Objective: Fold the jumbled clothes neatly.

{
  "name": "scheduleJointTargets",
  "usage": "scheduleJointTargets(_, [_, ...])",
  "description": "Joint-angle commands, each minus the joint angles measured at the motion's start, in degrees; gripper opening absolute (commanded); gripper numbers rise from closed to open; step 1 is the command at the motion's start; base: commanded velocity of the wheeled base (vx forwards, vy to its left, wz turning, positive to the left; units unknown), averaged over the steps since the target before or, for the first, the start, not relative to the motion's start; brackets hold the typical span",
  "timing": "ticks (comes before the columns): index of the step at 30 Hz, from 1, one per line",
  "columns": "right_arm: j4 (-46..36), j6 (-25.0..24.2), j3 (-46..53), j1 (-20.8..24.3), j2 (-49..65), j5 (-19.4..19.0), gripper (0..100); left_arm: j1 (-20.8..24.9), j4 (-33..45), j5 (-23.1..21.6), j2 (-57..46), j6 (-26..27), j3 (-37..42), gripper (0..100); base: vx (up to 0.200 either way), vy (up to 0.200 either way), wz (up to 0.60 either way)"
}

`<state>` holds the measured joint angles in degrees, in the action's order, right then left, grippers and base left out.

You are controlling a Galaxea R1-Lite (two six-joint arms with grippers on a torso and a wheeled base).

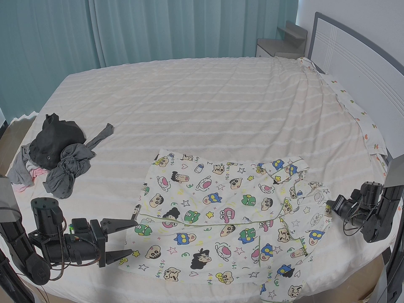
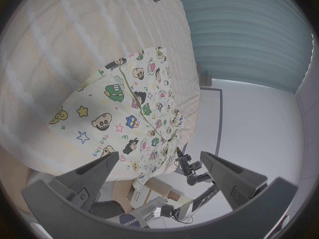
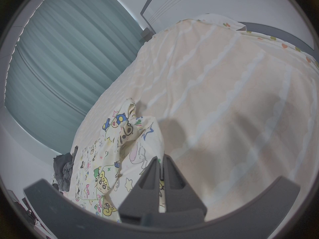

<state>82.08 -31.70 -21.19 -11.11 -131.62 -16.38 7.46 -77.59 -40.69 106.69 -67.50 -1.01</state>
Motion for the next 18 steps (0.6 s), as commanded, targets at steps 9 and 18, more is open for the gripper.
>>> scheduleJointTargets(9, [-0.17, -0.03, -2.63, -3.48, -0.39, 0.04, 0, 0.01, -0.01, 0.0, 0.1, 0.0, 0.75, 100, 0.0, 0.0, 0.0])
scheduleJointTargets(18, [-0.08, -0.03, -2.98, -4.01, -1.09, 0.04, 0, 0.1, -0.01, 0.35, 0.27, 0.44, 0.75, 100, 0.0, 0.0, 0.0])
